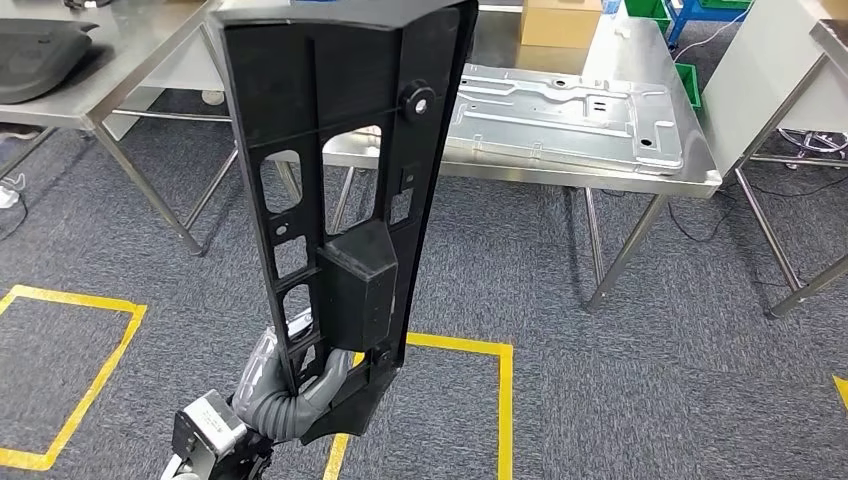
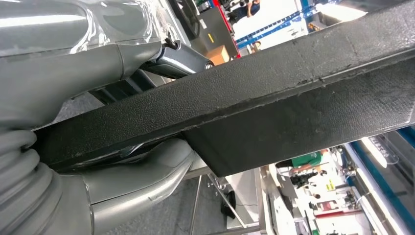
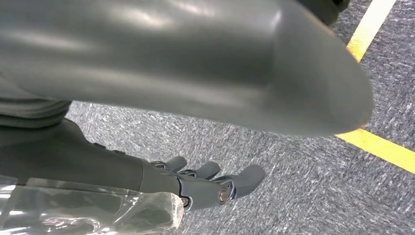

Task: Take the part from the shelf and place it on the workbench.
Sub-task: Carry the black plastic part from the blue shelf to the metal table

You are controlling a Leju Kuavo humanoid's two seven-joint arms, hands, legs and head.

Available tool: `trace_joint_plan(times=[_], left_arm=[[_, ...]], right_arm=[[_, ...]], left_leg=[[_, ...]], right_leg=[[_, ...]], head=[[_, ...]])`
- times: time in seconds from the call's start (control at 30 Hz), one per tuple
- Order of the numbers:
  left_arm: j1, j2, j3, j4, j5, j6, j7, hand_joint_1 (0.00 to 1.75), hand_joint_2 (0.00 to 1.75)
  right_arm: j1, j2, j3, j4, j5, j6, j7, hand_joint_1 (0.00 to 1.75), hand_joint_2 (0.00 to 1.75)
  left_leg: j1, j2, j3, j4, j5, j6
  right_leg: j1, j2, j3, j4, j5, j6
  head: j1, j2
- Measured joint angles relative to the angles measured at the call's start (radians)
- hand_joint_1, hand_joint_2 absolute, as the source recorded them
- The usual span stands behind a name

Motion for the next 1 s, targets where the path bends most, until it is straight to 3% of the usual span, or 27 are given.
trace_joint_plan(times=[0.03,0.1,0.13,0.2,0.3,0.37,0.47,0.5,0.53,0.57,0.63,0.7,0.8,0.87,0.97,1.0], left_arm=[[0.001,0.000,0.001,0.000,0.000,0.000,0.000,1.75,1.75],[0.003,0.000,0.003,0.000,0.000,-0.002,0.001,1.75,1.75],[0.003,0.000,0.004,0.000,-0.001,-0.003,0.002,1.75,1.75],[0.005,0.000,0.007,-0.001,-0.002,-0.005,0.004,1.75,1.75],[0.007,0.001,0.010,-0.004,-0.002,-0.007,0.007,1.75,1.75],[0.006,0.001,0.011,-0.006,-0.002,-0.007,0.007,1.75,1.75],[0.007,0.001,0.011,-0.007,-0.003,-0.008,0.008,1.75,1.75],[0.008,0.001,0.011,-0.007,-0.004,-0.008,0.009,1.75,1.75],[0.008,0.001,0.011,-0.007,-0.004,-0.009,0.009,1.75,1.75],[0.008,0.001,0.011,-0.007,-0.005,-0.009,0.009,1.75,1.75],[0.007,0.001,0.011,-0.008,-0.006,-0.009,0.009,1.75,1.75],[0.007,0.001,0.011,-0.010,-0.006,-0.009,0.010,1.75,1.75],[0.007,0.001,0.012,-0.013,-0.008,-0.010,0.013,1.75,1.75],[0.005,0.001,0.014,-0.015,-0.011,-0.010,0.013,1.75,1.75],[0.006,0.001,0.015,-0.017,-0.015,-0.010,0.014,1.75,1.75],[0.007,0.001,0.015,-0.017,-0.015,-0.010,0.014,1.75,1.75]], right_arm=[[0.002,0.000,0.000,0.000,0.000,0.000,0.000,0.00,0.00],[0.003,0.001,0.000,0.000,0.000,0.000,0.001,0.00,0.00],[0.003,0.001,0.000,0.000,0.000,0.000,0.001,0.00,0.00],[0.002,0.002,0.000,0.000,0.000,0.000,0.001,0.00,0.00],[0.001,0.003,0.001,0.000,0.000,0.000,0.000,0.00,0.00],[-0.002,0.003,0.001,0.000,0.001,-0.001,0.000,0.00,0.00],[-0.003,0.004,0.001,0.000,0.002,-0.001,0.001,0.00,0.00],[-0.002,0.004,0.001,0.000,0.002,-0.001,0.001,0.00,0.00],[-0.001,0.004,0.001,0.000,0.002,0.000,0.001,0.00,0.00],[0.000,0.004,0.001,0.000,0.002,0.000,0.001,0.00,0.00],[0.000,0.001,0.001,0.000,0.002,0.000,0.001,0.00,0.00],[0.000,-0.003,0.001,0.001,-0.001,0.002,0.003,0.00,0.00],[0.000,-0.002,0.001,0.001,-0.011,0.007,0.006,0.00,0.00],[-0.001,-0.002,0.001,0.001,-0.015,0.010,0.004,0.00,0.00],[-0.005,-0.002,0.001,0.001,-0.017,0.013,0.002,0.00,0.00],[-0.004,-0.002,0.001,0.001,-0.017,0.014,0.003,0.00,0.00]], left_leg=[[0.001,0.000,-0.006,-0.018,0.021,0.000],[0.006,0.001,0.030,-0.150,0.110,-0.002],[0.005,0.001,0.052,-0.216,0.141,-0.001],[0.000,0.001,0.074,-0.279,0.159,0.010],[-0.005,-0.003,0.088,-0.280,0.162,0.043],[-0.003,-0.003,0.103,-0.283,0.158,0.059],[-0.006,-0.003,0.118,-0.284,0.142,0.070],[-0.009,-0.003,0.124,-0.284,0.135,0.071],[-0.011,-0.004,0.133,-0.284,0.128,0.072],[-0.014,-0.005,0.143,-0.284,0.120,0.072],[-0.017,-0.005,0.163,-0.285,0.105,0.071],[-0.017,-0.008,0.173,-0.290,0.091,0.063],[-0.018,-0.008,0.182,-0.277,0.087,0.051],[-0.017,-0.006,0.162,-0.218,0.070,0.043],[-0.006,-0.005,0.049,-0.036,-0.002,0.024],[-0.002,-0.005,0.017,0.001,-0.021,0.017]], right_leg=[[-0.001,0.002,0.010,0.000,-0.007,0.002],[-0.004,0.006,0.030,0.000,-0.023,0.009],[-0.004,0.008,0.039,0.000,-0.030,0.015],[-0.003,0.009,0.048,0.002,-0.042,0.029],[-0.004,0.008,0.052,0.020,-0.048,0.048],[-0.006,0.006,0.015,0.092,-0.064,0.053],[-0.006,0.004,-0.114,0.279,-0.131,0.056],[-0.005,0.004,-0.146,0.307,-0.144,0.056],[-0.003,0.004,-0.161,0.301,-0.136,0.053],[0.000,0.004,-0.158,0.259,-0.106,0.045],[0.015,0.004,-0.123,0.125,-0.007,0.020],[0.029,0.004,-0.095,0.041,0.039,0.002],[0.029,0.007,-0.074,0.016,0.044,-0.006],[0.021,0.008,-0.055,0.007,0.045,-0.011],[0.014,0.018,-0.040,0.005,0.033,-0.014],[0.012,0.024,-0.034,0.005,0.026,-0.011]], head=[[0.000,0.000],[-0.001,0.000],[-0.001,0.000],[-0.001,0.000],[0.001,0.000],[0.003,0.000],[0.006,0.000],[0.006,0.000],[0.006,0.000],[0.006,0.000],[0.006,0.000],[0.006,0.000],[0.008,0.000],[0.006,0.000],[0.003,0.000],[0.002,0.000]])
